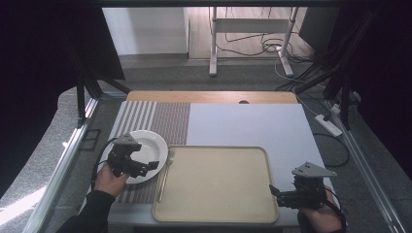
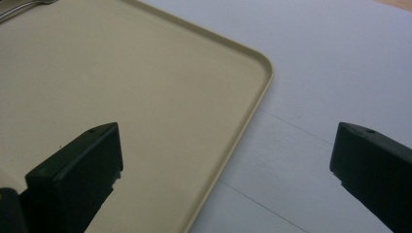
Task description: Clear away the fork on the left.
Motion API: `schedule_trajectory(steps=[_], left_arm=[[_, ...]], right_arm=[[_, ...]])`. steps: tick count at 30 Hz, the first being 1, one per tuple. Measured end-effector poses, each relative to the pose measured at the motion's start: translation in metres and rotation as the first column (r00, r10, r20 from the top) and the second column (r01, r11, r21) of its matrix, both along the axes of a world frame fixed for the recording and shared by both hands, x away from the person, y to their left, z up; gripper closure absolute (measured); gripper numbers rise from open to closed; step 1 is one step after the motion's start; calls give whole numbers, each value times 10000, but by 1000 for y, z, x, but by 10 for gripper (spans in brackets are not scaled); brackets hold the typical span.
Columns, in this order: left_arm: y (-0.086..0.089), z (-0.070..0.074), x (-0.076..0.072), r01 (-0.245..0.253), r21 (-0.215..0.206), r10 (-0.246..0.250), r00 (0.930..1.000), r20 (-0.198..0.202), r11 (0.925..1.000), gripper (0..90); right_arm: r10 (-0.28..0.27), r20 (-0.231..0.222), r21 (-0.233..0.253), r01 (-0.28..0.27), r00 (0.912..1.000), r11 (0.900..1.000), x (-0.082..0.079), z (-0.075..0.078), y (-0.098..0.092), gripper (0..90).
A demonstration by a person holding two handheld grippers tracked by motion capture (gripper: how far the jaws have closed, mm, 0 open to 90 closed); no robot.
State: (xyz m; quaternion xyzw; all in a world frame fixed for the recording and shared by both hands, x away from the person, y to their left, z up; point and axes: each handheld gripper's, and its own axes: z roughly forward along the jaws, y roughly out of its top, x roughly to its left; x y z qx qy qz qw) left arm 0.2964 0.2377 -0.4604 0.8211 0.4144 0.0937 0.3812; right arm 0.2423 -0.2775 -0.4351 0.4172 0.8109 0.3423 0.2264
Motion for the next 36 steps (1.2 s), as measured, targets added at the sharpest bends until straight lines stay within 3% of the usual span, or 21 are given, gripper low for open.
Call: schedule_trajectory(steps=[15, 36], left_arm=[[9, 0, -17, -353, -125, 355, 9993, 135, 9993, 0], [26, -3, -39, -726, -474, 725, 9974, -43, 9962, 0]], right_arm=[[17, -29, -69, -18, 10000, 10000, 0, 0, 0, 0], [4, -8, -126, -4, 10000, 9999, 0, 0, 1, 0]])
